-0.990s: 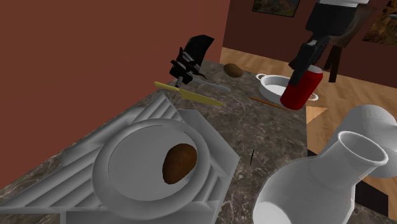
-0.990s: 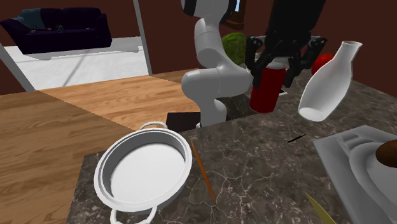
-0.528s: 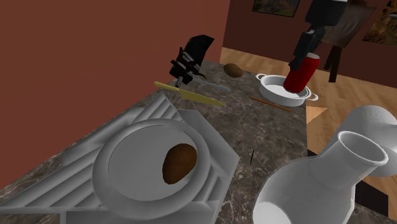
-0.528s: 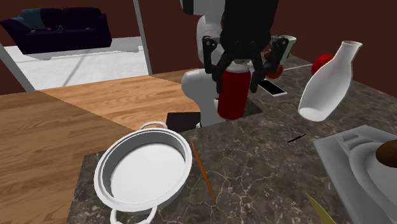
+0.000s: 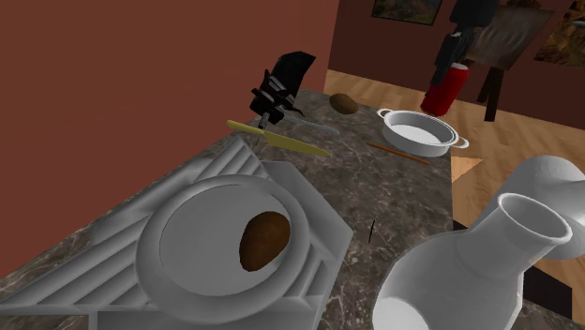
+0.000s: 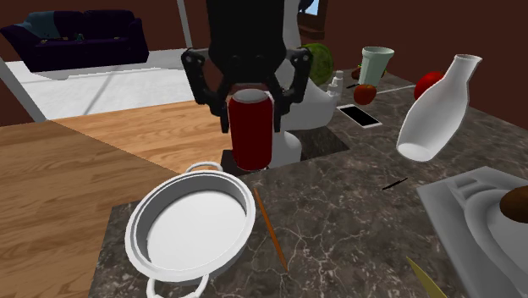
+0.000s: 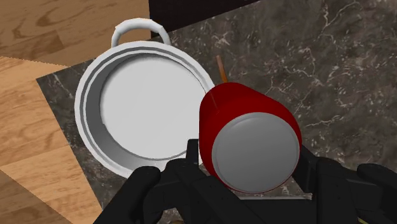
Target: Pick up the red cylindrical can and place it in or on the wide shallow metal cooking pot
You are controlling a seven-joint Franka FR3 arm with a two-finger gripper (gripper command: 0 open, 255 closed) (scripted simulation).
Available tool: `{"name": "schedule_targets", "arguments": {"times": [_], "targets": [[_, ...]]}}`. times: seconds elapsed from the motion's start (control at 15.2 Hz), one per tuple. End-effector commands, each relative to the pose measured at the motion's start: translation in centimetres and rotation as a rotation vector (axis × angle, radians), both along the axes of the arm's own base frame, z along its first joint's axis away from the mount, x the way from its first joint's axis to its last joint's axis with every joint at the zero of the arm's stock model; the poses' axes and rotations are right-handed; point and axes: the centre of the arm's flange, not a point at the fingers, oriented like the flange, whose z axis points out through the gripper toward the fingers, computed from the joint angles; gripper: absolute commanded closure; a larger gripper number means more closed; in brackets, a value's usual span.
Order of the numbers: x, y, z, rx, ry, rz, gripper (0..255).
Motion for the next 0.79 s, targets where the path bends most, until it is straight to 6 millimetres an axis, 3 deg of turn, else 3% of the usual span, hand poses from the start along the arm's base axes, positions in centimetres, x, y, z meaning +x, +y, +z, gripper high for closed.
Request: {"name": "schedule_targets", "arguments": {"times": [0.0,0.4,0.73], "targets": [[0.8,-2.8,0.2,-0.001,0.0,0.0,255],[3.4,-10.9,0.8,-0.001,0.0,0.0,255],[3.4,-10.9,-1.8,-0.001,0.0,0.0,255]]}}
